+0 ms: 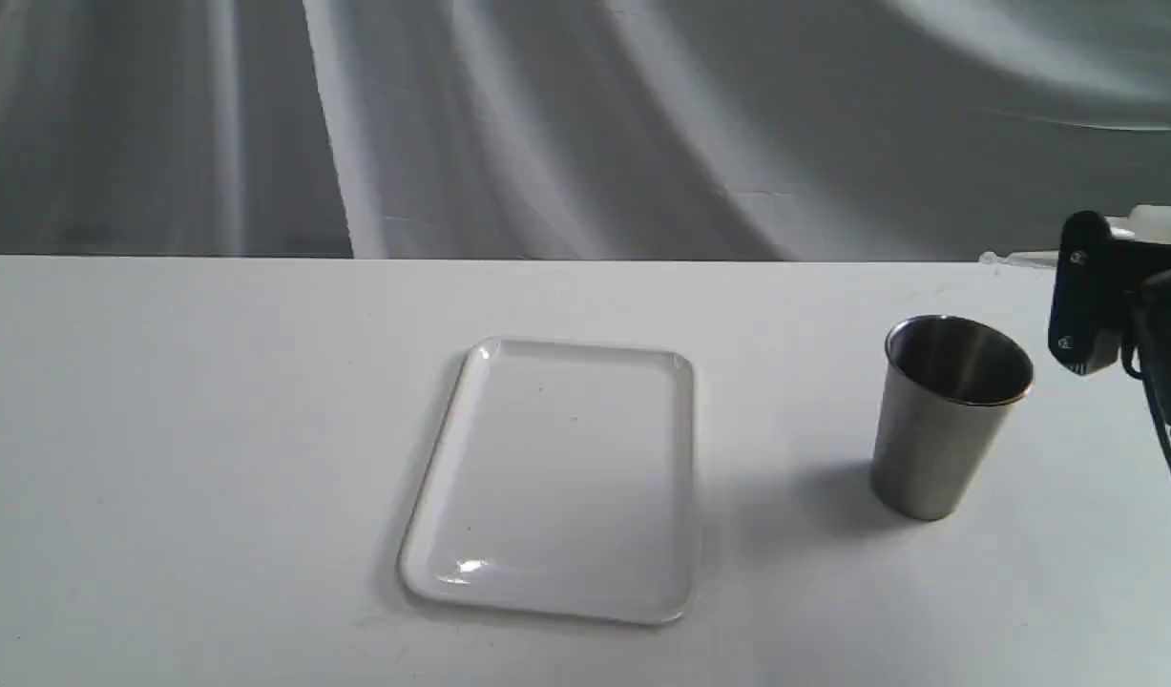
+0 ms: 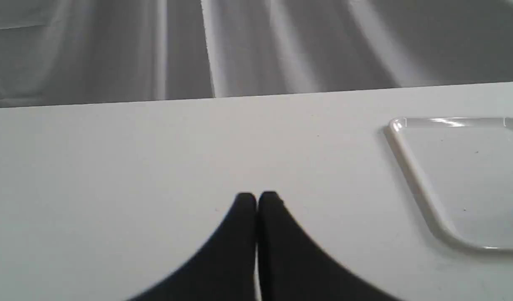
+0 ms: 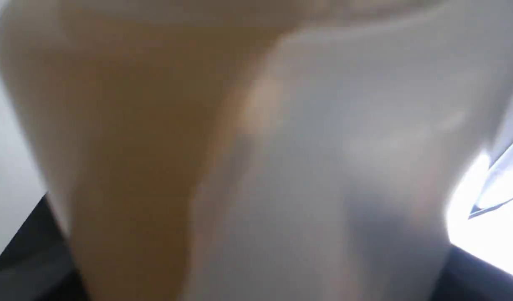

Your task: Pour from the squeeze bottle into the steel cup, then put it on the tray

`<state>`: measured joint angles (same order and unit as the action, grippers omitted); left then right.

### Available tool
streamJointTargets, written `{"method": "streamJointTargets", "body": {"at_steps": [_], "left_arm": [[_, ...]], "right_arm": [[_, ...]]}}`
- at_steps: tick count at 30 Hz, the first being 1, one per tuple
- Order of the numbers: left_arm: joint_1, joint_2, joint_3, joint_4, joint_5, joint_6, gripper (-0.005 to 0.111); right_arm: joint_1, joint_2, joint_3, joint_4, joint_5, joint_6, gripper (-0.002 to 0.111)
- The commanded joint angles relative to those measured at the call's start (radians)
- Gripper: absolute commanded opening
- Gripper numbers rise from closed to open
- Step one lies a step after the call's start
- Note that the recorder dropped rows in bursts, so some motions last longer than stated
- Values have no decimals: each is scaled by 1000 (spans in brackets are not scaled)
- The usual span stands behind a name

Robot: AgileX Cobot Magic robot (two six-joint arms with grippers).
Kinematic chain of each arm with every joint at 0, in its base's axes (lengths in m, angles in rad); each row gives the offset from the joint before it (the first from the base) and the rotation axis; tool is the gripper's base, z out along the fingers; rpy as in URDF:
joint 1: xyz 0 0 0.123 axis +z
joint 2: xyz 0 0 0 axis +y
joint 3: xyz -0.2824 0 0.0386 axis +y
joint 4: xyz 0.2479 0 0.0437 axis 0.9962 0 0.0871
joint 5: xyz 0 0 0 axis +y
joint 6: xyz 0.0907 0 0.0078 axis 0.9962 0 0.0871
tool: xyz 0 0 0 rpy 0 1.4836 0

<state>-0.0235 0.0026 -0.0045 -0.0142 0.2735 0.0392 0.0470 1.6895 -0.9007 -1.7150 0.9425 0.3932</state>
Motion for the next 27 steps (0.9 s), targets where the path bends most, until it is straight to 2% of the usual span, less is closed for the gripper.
{"method": "streamJointTargets", "body": {"at_steps": [1, 27], "left_arm": [[2, -3, 4, -1, -8, -2, 0], [2, -3, 4, -1, -8, -2, 0]], "right_arm": [[3, -7, -9, -29, 14, -29, 0], [13, -7, -9, -29, 9, -278, 0]]}}
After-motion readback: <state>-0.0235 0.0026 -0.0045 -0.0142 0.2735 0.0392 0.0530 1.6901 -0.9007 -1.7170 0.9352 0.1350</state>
